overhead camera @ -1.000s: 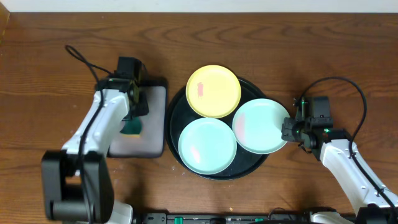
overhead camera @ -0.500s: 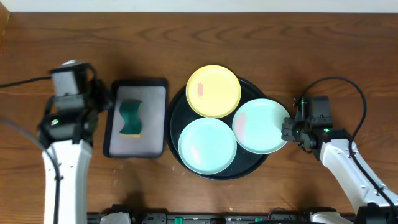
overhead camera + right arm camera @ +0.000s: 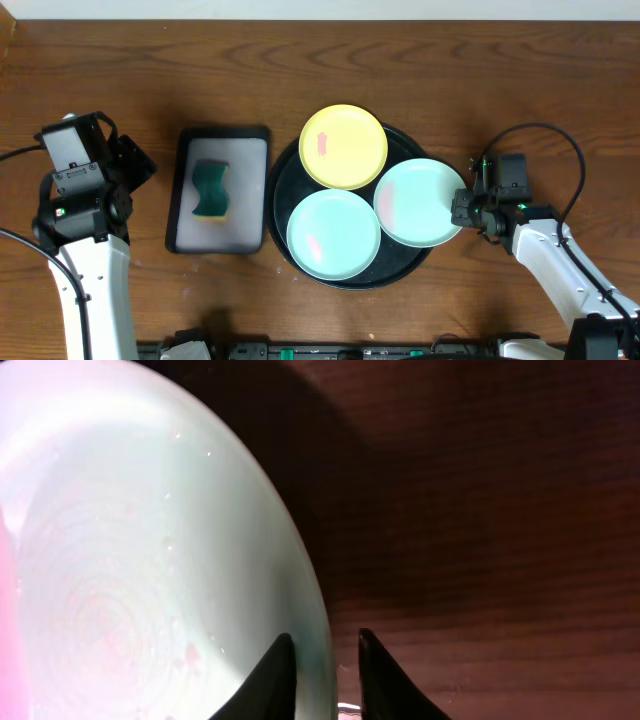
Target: Clean dirty plates on tray and stack at the side
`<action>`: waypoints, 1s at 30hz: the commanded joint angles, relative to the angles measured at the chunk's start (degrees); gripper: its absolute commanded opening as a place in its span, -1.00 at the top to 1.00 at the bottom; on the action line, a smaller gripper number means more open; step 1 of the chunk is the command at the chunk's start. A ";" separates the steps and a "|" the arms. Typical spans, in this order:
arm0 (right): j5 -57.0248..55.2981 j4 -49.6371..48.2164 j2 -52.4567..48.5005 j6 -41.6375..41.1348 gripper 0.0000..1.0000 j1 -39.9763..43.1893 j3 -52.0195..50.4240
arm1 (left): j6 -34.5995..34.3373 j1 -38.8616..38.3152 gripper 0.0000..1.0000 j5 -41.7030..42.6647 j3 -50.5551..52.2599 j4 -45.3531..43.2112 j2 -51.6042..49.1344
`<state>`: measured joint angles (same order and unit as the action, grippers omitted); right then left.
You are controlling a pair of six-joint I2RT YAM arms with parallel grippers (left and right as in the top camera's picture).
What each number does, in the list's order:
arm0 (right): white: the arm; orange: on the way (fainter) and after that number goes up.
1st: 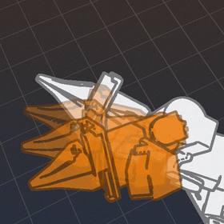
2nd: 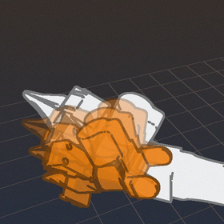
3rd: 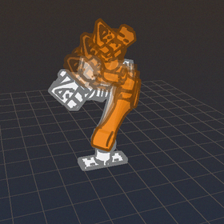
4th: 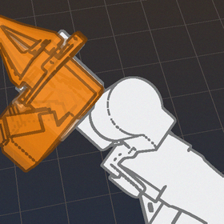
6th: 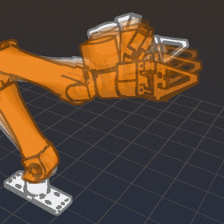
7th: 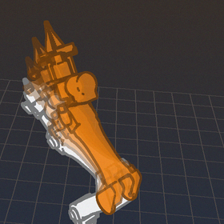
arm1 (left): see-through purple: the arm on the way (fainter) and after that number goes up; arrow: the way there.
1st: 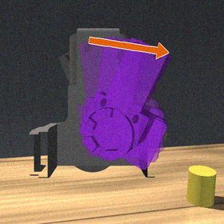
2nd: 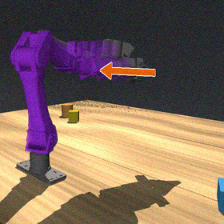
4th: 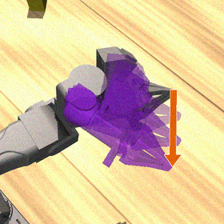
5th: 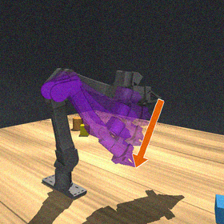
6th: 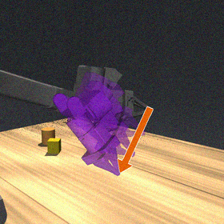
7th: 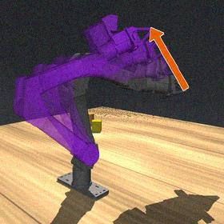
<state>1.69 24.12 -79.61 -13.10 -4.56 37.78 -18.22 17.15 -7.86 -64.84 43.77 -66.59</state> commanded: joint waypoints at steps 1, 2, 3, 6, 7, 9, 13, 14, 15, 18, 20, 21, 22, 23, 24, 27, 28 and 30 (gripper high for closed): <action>-0.17 -0.39 -0.22 -0.13 0.57 -0.02 -0.11 | -0.31 0.31 -0.59 -0.33 -0.96 0.31 -0.09; -0.17 -0.35 -0.22 -0.13 0.58 -0.02 -0.11 | -0.31 0.31 -0.59 -0.33 -0.96 0.31 -0.09; -0.17 -0.33 -0.22 -0.13 0.61 -0.04 -0.11 | -0.31 0.31 -0.59 -0.31 -0.96 0.31 -0.09; -0.17 -0.26 -0.22 -0.13 0.75 -0.02 -0.13 | -0.31 0.31 -0.59 -0.33 -0.96 0.31 -0.09; -0.17 -0.26 -0.22 -0.13 0.80 -0.04 -0.13 | -0.31 0.31 -0.59 -0.31 -0.96 0.33 -0.09; -0.17 -0.33 -0.22 -0.13 0.98 -0.02 -0.13 | -0.31 0.31 -0.59 -0.31 -0.96 0.33 -0.09; -0.17 -0.33 -0.22 -0.13 0.98 -0.02 -0.13 | -0.31 0.31 -0.59 -0.33 -0.96 0.31 -0.09; -0.17 -0.31 -0.22 -0.13 0.97 -0.02 -0.13 | -0.31 0.31 -0.59 -0.31 -0.96 0.33 -0.09; -0.17 -0.33 -0.22 -0.13 0.97 -0.02 -0.13 | -0.31 0.31 -0.59 -0.33 -0.96 0.33 -0.09; -0.17 -0.33 -0.22 -0.11 0.97 -0.02 -0.13 | -0.31 0.31 -0.59 -0.31 -0.96 0.33 -0.09; -0.17 -0.33 -0.22 -0.13 0.97 -0.02 -0.13 | -0.31 0.31 -0.59 -0.31 -0.96 0.33 -0.09; -0.17 -0.35 -0.22 -0.11 0.97 -0.02 -0.13 | -0.31 0.31 -0.60 -0.31 -0.96 0.33 -0.09; -0.17 -0.35 -0.22 -0.13 0.98 -0.02 -0.13 | -0.31 0.31 -0.59 -0.31 -0.96 0.33 -0.09; -0.17 -0.35 -0.22 -0.11 0.97 -0.02 -0.13 | -0.31 0.31 -0.59 -0.33 -0.96 0.33 -0.09; -0.20 -0.37 -0.22 -0.13 0.97 -0.02 -0.13 | -0.31 0.31 -0.60 -0.33 -0.96 0.31 -0.09; -0.20 -0.37 -0.22 -0.11 0.97 -0.02 -0.13 | -0.31 0.31 -0.59 -0.31 -0.96 0.33 -0.09; -0.20 -0.35 -0.22 -0.11 0.97 -0.02 -0.13 | -0.31 0.31 -0.59 -0.31 -0.96 0.31 -0.09; -0.20 -0.35 -0.22 -0.11 0.97 -0.02 -0.13 | -0.31 0.31 -0.59 -0.31 -0.96 0.31 -0.09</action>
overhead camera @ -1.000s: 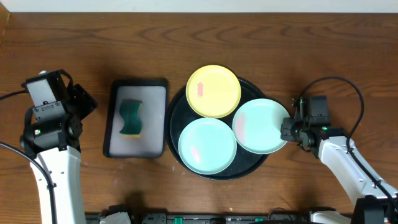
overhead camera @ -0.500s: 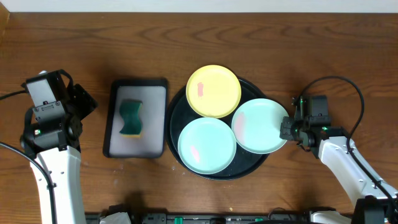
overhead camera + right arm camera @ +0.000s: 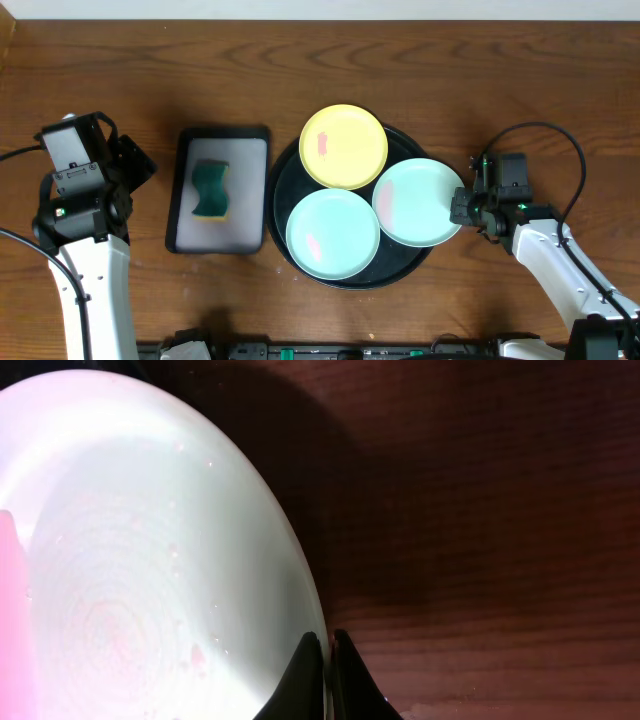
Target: Clean dirty plates on tray and stack at the side
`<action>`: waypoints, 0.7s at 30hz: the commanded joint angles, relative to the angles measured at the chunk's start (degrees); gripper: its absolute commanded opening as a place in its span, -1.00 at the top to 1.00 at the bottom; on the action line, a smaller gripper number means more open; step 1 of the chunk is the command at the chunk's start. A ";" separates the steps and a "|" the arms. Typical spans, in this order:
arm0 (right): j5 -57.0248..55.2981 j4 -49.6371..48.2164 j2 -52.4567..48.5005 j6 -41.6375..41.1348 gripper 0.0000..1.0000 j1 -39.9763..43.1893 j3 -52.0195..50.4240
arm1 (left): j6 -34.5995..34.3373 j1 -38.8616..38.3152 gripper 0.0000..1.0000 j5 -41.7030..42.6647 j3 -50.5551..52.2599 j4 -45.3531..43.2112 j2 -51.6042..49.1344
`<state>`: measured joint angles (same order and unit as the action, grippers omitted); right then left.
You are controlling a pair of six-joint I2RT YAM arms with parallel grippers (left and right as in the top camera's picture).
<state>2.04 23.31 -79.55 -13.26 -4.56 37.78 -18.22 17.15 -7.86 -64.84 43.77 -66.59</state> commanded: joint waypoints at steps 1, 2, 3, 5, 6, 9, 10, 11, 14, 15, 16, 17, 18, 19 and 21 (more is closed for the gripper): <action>-0.57 0.44 -0.28 0.04 0.97 -0.02 -0.13 | -0.31 0.31 -0.60 -0.31 -0.96 0.31 -0.09; -0.57 0.42 -0.28 0.04 0.97 -0.02 -0.13 | -0.31 0.31 -0.59 -0.33 -0.96 0.31 -0.09; -0.57 0.31 -0.28 0.04 0.98 -0.02 -0.13 | -0.31 0.31 -0.59 -0.31 -0.96 0.31 -0.09; -0.79 0.22 -0.28 0.04 0.97 -0.02 -0.13 | -0.31 0.31 -0.60 -0.31 -0.96 0.31 -0.09; -1.14 0.22 -0.28 0.02 0.97 -0.02 -0.13 | -0.31 0.31 -0.60 -0.31 -0.96 0.33 -0.09; -1.79 0.24 -0.28 0.02 0.75 -0.02 -0.13 | -0.31 0.31 -0.59 -0.33 -0.96 0.33 -0.09; -1.77 0.24 -0.28 0.02 0.72 -0.02 -0.13 | -0.31 0.31 -0.59 -0.31 -0.96 0.31 -0.09; -1.77 0.26 -0.28 0.02 0.70 -0.02 -0.13 | -0.31 0.31 -0.59 -0.33 -0.96 0.33 -0.09; -1.77 0.28 -0.28 0.00 0.65 -0.02 -0.13 | -0.31 0.31 -0.59 -0.31 -0.96 0.31 -0.09; -1.77 0.26 -0.28 0.00 0.65 -0.02 -0.13 | -0.31 0.31 -0.59 -0.31 -0.96 0.31 -0.09; -1.77 0.26 -0.28 0.00 0.65 -0.04 -0.13 | -0.31 0.31 -0.60 -0.31 -0.96 0.31 -0.09; -1.77 0.24 -0.28 0.00 0.65 -0.02 -0.13 | -0.31 0.31 -0.59 -0.31 -0.96 0.31 -0.09; -1.77 0.24 -0.28 0.00 0.65 -0.02 -0.13 | -0.31 0.31 -0.60 -0.33 -0.96 0.33 -0.09; -1.77 0.22 -0.28 0.00 0.64 -0.02 -0.13 | -0.31 0.31 -0.59 -0.31 -0.96 0.33 -0.09; -1.77 0.07 -0.31 -0.02 0.61 -0.04 -0.13 | -0.31 0.31 -0.59 -0.31 -0.96 0.31 -0.09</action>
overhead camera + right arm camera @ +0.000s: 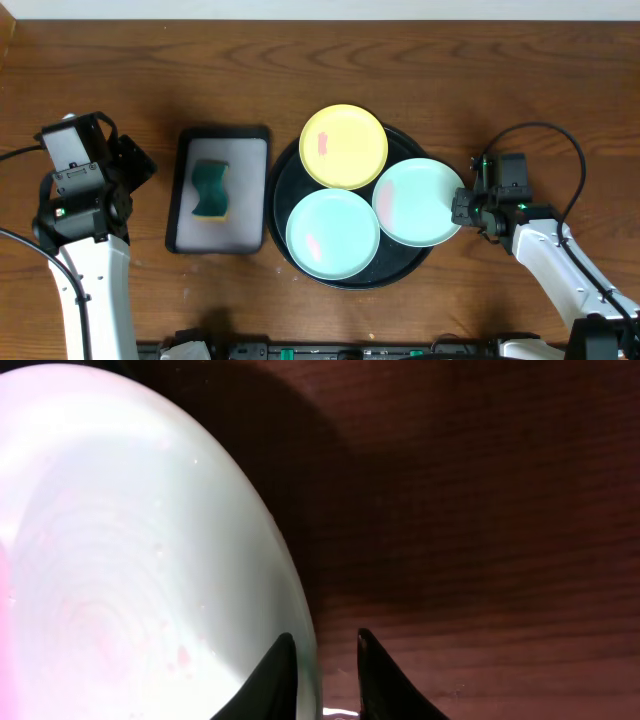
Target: Clean dirty plates on tray and stack at the side
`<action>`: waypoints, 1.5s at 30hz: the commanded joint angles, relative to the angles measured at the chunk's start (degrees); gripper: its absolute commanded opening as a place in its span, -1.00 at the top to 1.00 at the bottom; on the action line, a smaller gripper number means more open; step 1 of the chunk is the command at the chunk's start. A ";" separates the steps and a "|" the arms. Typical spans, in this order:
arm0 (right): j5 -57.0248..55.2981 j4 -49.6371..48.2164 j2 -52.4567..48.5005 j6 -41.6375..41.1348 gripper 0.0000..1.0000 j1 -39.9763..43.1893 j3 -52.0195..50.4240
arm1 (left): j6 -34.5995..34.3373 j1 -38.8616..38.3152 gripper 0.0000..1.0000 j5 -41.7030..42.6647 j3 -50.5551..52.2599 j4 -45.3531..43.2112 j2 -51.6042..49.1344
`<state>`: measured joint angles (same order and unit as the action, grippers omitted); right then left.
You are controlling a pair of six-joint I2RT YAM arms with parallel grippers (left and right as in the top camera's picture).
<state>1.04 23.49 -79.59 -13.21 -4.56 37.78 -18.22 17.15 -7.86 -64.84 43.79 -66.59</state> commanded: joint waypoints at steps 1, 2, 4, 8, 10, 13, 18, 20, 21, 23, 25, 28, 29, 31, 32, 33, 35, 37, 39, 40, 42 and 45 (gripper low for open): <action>-0.76 -0.13 -0.26 -0.07 0.59 -0.04 -0.13 | -0.31 0.31 -0.59 -0.31 -0.96 0.31 -0.09; -0.76 -0.17 -0.31 -0.07 0.59 -0.04 -0.13 | -0.31 0.31 -0.59 -0.31 -0.96 0.28 -0.09; -0.76 -0.15 -0.37 -0.07 0.59 -0.04 -0.13 | -0.31 0.31 -0.59 -0.33 -0.96 0.31 -0.09; -0.76 -1.36 -1.81 -0.04 0.63 -0.04 -0.13 | -0.31 0.31 -0.59 -0.33 -0.96 0.31 -0.09; -0.72 -1.90 -3.06 -0.07 0.77 -0.04 -0.13 | -0.31 0.31 -0.60 -0.33 -0.96 0.31 -0.09; -0.74 -1.92 -3.61 -0.04 0.96 -0.02 -0.13 | -0.31 0.31 -0.60 -0.31 -0.96 0.31 -0.09; -0.76 -1.81 -1.81 -0.04 0.98 -0.02 0.09 | -0.31 0.31 -0.60 -0.33 -0.96 0.28 -0.09; -0.79 -1.60 -0.33 -0.04 0.98 -0.02 0.09 | -0.31 0.31 -0.60 -0.33 -0.96 0.31 -0.09; -0.79 -1.51 0.50 -0.04 0.98 -0.02 0.09 | -0.31 0.31 -0.60 -0.31 -0.96 0.31 -0.09; -0.79 -1.40 2.32 -0.04 0.98 -0.02 0.09 | -0.31 0.31 -0.60 -0.33 -0.96 0.28 -0.09; -0.79 -1.36 4.24 -0.07 0.98 -0.02 0.09 | -0.31 0.31 -0.60 -0.31 -0.96 0.31 -0.09; -0.76 -0.92 7.02 -0.07 0.97 -0.02 0.09 | -0.31 0.31 -0.60 -0.31 -0.96 0.28 -0.09; -0.74 -0.44 7.96 -0.07 0.98 -0.02 0.09 | -0.31 0.31 -0.60 -0.31 -0.96 0.28 -0.09; -0.74 0.61 9.22 -0.07 0.98 -0.02 0.09 | -0.31 0.31 -0.60 -0.31 -0.96 0.28 -0.09; -0.74 1.27 9.86 -0.09 0.98 -0.02 0.11 | -0.31 0.31 -0.60 -0.31 -0.96 0.31 -0.09; -0.72 1.70 10.25 -0.09 0.98 -0.02 0.13 | -0.31 0.31 -0.60 -0.31 -0.96 0.28 -0.09; -0.44 2.58 10.73 -0.09 0.98 -0.02 0.35 | -0.31 0.31 -0.60 -0.31 -0.96 0.31 -0.09; -0.04 3.61 10.75 -0.09 0.98 -0.02 1.09 | -0.31 0.31 -0.60 -0.31 -0.96 0.31 -0.09; 1.01 4.50 10.75 -0.09 0.98 -0.02 2.12 | -0.31 0.31 -0.60 -0.33 -0.96 0.28 -0.09; 1.55 5.01 10.75 -0.42 0.98 -0.02 2.84 | -0.31 0.31 -0.60 -0.31 -0.96 0.28 -0.09; 1.90 6.08 10.75 -1.66 0.98 -0.02 4.22 | -0.31 0.31 -0.60 -0.31 -0.96 0.28 -0.09; 2.62 7.76 10.75 -3.08 0.98 -0.04 6.86 | -0.31 0.31 -0.60 -0.33 -0.96 0.31 -0.09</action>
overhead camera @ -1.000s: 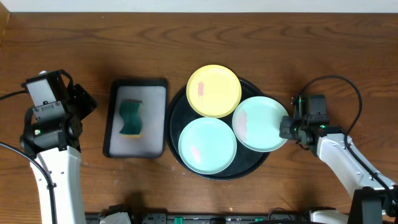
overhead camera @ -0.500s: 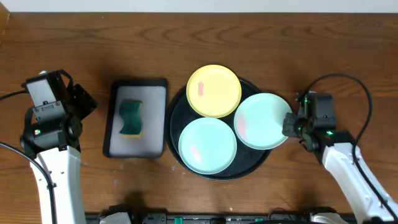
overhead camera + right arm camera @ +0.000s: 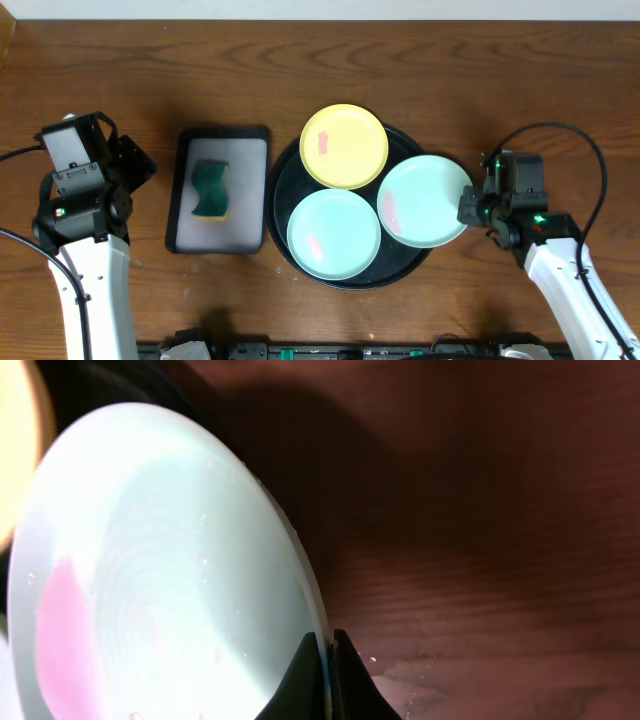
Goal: Clean dirty plates on tray and stack at the side
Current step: 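Lift the light-green plate with the right gripper and swing it left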
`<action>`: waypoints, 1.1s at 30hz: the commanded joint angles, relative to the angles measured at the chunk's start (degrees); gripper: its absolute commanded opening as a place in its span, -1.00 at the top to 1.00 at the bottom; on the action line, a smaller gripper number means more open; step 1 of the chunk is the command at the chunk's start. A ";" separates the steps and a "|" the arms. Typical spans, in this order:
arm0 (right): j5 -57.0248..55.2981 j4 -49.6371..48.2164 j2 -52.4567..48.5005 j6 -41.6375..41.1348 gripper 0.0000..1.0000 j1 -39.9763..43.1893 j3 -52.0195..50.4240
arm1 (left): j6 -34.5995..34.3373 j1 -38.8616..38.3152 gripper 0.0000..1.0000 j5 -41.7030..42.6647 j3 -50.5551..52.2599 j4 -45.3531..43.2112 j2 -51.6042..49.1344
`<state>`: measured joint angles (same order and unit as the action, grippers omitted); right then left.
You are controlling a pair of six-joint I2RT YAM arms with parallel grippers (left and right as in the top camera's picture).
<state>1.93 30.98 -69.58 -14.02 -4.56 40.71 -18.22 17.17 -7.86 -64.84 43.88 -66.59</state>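
Note:
Three plates lie on the round black tray [image 3: 285,165]: a yellow plate [image 3: 344,146] at the back, a mint plate [image 3: 333,233] at the front, and a second mint plate [image 3: 424,200] with a pink smear overhanging the tray's right edge. My right gripper [image 3: 467,211] is shut on that plate's right rim; in the right wrist view the fingertips [image 3: 307,660] pinch the rim of the plate [image 3: 170,580]. My left gripper [image 3: 135,160] is held up at the far left, its jaws hidden from above.
A dark rectangular tray [image 3: 218,189] with a green-and-yellow sponge [image 3: 211,190] lies left of the round tray. Bare wooden table [image 3: 560,90] stretches to the right of the plates.
My right gripper was open around the mint plate's rim and is now shut on it. The plate and gripper have shifted slightly to the right.
My right gripper stood open at the right mint plate's rim, then shut on it, then was open again. Now it is shut on the rim once more and the plate sits a little farther right. The left arm has stayed still.

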 commanded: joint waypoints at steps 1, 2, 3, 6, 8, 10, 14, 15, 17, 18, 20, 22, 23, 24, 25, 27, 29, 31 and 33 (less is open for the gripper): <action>2.10 0.70 0.74 -2.25 0.98 -0.04 4.81 | -0.31 0.28 -0.60 -0.33 -0.96 0.22 -0.09; 2.60 1.07 0.74 -2.25 0.98 -0.04 5.64 | -0.31 0.28 -0.60 -0.33 -0.96 0.22 -0.09; 3.21 1.29 0.74 -2.25 0.98 -0.04 6.38 | -0.31 0.28 -0.60 -0.33 -0.96 0.20 -0.09; 5.77 0.94 0.72 -2.27 0.98 -0.09 7.76 | -0.31 0.28 -0.60 -0.31 -0.96 0.20 -0.09; 6.67 -0.09 0.70 -2.32 0.98 -0.52 7.98 | -0.31 0.28 -0.60 -0.31 -0.96 0.20 -0.09; 6.69 -1.51 0.63 -3.74 0.98 -1.77 7.98 | -0.31 0.28 -0.60 -0.33 -0.96 0.20 -0.09; 6.45 -4.46 -0.37 -7.02 0.97 -5.18 7.98 | -0.31 0.28 -0.60 -0.33 -0.96 0.20 -0.09; 6.47 -5.40 -0.85 -7.80 0.97 -6.27 7.98 | -0.31 0.28 -0.60 -0.31 -0.96 0.22 -0.09; 6.45 -7.63 -1.97 -9.49 0.98 -8.57 7.98 | -0.31 0.28 -0.60 -0.33 -0.96 0.22 -0.09; 6.45 -8.96 -2.64 -10.34 0.97 -9.79 7.98 | -0.31 0.28 -0.60 -0.31 -0.96 0.20 -0.09; 5.88 -11.58 -4.11 -11.89 0.98 -12.26 8.00 | -0.31 0.28 -0.60 -0.33 -0.96 0.22 -0.09; 3.43 -13.57 -5.97 -13.49 0.98 -15.26 8.35 | -0.31 0.28 -0.60 -0.31 -0.96 0.22 -0.09; 2.45 -14.21 -6.99 -14.05 0.98 -16.63 8.74 | -0.31 0.28 -0.60 -0.31 -0.96 0.22 -0.09; 1.92 -14.67 -8.13 -14.32 0.98 -17.88 9.40 | -0.31 0.28 -0.60 -0.31 -0.96 0.22 -0.09; 1.84 -15.02 -9.46 -14.32 0.98 -19.12 10.34 | -0.31 0.28 -0.60 -0.33 -0.96 0.20 -0.09; 1.09 -14.91 -12.70 -14.67 0.98 -21.68 13.31 | -0.31 0.28 -0.60 -0.31 -0.96 0.22 -0.09; 0.90 -14.86 -15.78 -14.67 0.98 -23.76 16.46 | -0.31 0.28 -0.60 -0.33 -0.96 0.22 -0.09; 0.85 -14.73 -19.10 -14.67 0.98 -25.86 20.33 | -0.31 0.28 -0.60 -0.31 -0.96 0.22 -0.09; -0.35 -14.67 -22.27 -14.67 0.98 -27.91 24.28 | -0.31 0.28 -0.60 -0.31 -0.96 0.22 -0.09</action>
<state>3.51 16.62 -89.19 -27.24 -29.87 59.81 -18.22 17.15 -7.86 -64.84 43.90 -66.59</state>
